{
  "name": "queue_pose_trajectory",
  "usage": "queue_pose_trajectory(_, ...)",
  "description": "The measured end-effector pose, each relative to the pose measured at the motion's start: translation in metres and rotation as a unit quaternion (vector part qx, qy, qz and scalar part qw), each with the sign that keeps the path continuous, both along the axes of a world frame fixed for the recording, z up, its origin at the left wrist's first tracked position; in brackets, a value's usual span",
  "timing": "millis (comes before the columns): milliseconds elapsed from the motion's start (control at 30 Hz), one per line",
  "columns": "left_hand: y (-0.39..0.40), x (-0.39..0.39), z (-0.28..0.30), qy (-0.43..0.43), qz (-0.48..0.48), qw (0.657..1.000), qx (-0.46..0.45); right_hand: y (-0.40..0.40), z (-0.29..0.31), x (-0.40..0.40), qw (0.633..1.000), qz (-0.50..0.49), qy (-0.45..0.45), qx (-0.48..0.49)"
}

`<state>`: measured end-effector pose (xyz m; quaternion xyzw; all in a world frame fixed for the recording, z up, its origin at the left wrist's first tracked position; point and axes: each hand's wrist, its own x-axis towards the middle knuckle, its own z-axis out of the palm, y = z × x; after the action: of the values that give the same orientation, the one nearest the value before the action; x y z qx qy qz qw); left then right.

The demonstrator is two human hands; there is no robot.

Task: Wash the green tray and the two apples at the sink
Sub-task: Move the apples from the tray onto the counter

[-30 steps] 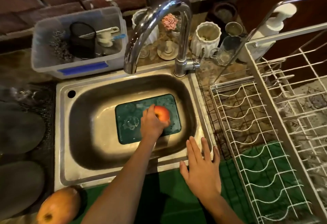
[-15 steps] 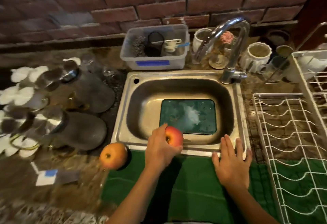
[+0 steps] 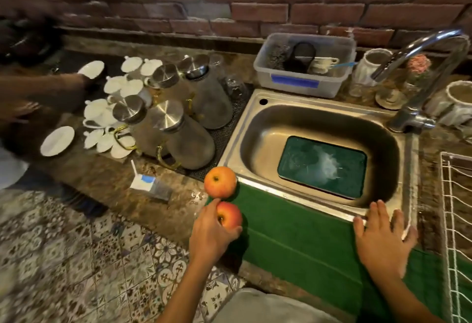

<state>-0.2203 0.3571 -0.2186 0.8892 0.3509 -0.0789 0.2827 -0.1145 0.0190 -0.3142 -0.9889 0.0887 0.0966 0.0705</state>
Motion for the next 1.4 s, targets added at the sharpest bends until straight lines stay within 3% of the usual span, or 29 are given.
queue_pose_trajectory(333, 0.030, -0.004, -0.004, 0.028, 0.045, 0.999, -0.010, -0.001, -0.003, 0.000, 1.000, -0.004, -0.012, 0.012)
queue_pose_trajectory(700, 0.036, -0.013, -0.009, -0.008, 0.039, 0.998, -0.054, -0.002, -0.002, 0.000, 0.999, 0.009, -0.030, 0.007)
queue_pose_trajectory(933, 0.041, -0.011, 0.000, 0.031, 0.019, 0.999, -0.027, -0.002, -0.001, -0.001, 0.999, 0.006, -0.038, 0.011)
queue_pose_trajectory(1100, 0.027, 0.014, 0.026, -0.098, -0.042, 0.989, 0.106, -0.003, 0.000, 0.000, 0.999, 0.023, -0.039, -0.008)
queue_pose_trajectory(1267, -0.012, 0.074, 0.026, -0.253, -0.163, 0.948, 0.105, -0.002, 0.001, 0.003, 1.000, 0.018, -0.002, -0.024)
queue_pose_trajectory(1400, -0.046, 0.117, -0.014, -0.201, -0.244, 0.946, 0.069, -0.001, 0.003, 0.005, 1.000, 0.019, 0.004, -0.022)
